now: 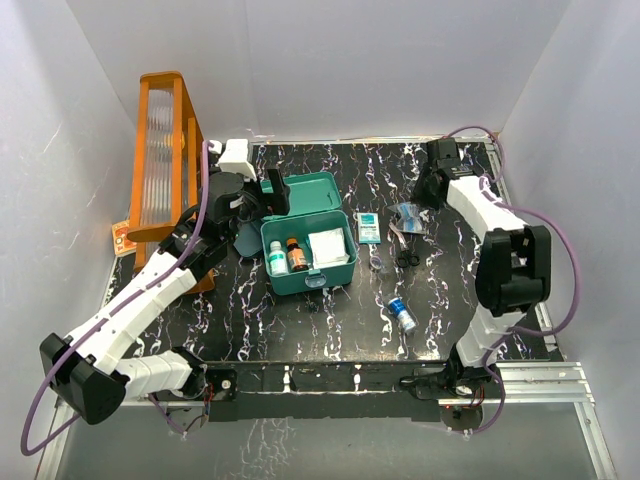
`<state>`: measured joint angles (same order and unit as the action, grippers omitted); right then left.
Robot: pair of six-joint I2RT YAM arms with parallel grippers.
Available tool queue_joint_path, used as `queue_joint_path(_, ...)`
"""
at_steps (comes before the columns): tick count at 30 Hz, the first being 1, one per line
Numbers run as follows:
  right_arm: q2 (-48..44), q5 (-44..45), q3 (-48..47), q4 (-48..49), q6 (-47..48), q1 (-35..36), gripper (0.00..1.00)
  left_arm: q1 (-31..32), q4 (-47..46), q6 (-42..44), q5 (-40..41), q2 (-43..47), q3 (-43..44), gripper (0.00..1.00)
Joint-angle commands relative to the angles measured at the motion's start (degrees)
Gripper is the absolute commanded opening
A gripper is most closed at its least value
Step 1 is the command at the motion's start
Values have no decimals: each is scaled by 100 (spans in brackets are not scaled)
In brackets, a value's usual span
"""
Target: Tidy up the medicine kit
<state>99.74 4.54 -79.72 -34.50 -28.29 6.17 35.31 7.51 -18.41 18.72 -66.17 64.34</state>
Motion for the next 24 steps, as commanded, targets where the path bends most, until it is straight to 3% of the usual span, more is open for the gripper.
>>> queue_joint_path(1,511,21,-387,279,586,-24,25,-32,-144,47,-145,-26,114,99)
queue_joint_path(11,1517,259,-1272,15,967,-20,25,-33,-97,18,-72,-106,120,99)
queue_joint_path(15,1617,112,-1288,31,1099,-20,24,-33,29,-33,-5,-139,176,99)
queue_joint_path(24,1749,36,-1053,-169,1263,-21,33,-31,41,-46,47,-167,126,99)
